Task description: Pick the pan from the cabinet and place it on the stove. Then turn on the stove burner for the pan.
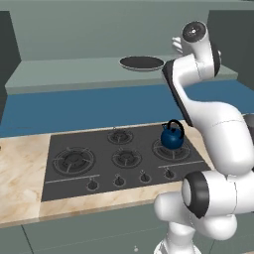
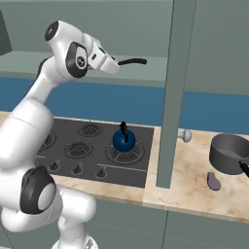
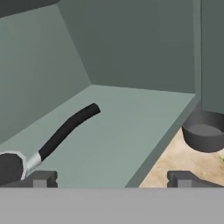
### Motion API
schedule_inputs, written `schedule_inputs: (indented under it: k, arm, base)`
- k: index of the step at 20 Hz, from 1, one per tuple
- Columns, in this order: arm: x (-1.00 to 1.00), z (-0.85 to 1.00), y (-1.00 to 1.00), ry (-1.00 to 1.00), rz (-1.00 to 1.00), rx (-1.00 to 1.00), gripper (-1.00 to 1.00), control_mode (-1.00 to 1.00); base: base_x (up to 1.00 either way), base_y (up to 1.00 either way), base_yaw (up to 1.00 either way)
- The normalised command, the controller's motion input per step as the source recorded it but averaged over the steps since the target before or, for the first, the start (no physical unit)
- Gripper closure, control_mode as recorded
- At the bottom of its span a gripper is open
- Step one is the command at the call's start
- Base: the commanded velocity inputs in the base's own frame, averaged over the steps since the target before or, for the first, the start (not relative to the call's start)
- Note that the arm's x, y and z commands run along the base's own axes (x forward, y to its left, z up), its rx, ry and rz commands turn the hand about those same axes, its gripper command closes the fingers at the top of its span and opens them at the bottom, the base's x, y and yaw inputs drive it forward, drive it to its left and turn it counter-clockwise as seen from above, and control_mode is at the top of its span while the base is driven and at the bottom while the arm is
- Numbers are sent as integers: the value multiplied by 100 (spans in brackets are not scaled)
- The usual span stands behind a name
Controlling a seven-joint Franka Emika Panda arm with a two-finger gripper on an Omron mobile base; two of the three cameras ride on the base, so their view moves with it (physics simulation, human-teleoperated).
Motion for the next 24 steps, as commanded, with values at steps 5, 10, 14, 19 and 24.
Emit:
schedule_inputs:
  k: [5, 10, 14, 19, 24]
  arm:
    - [0, 0, 0, -11, 0, 0, -100, -100]
    - [0, 0, 0, -1, 0, 0, -100, -100]
    - [0, 0, 0, 0, 0, 0, -100, -100]
    - [0, 0, 0, 0, 0, 0, -100, -100]
    - [0, 0, -5, 0, 0, 1, -100, -100]
  base:
    - [0, 0, 0]
    - [0, 0, 0]
    - [0, 0, 0]
    - [0, 0, 0]
    - [0, 0, 0]
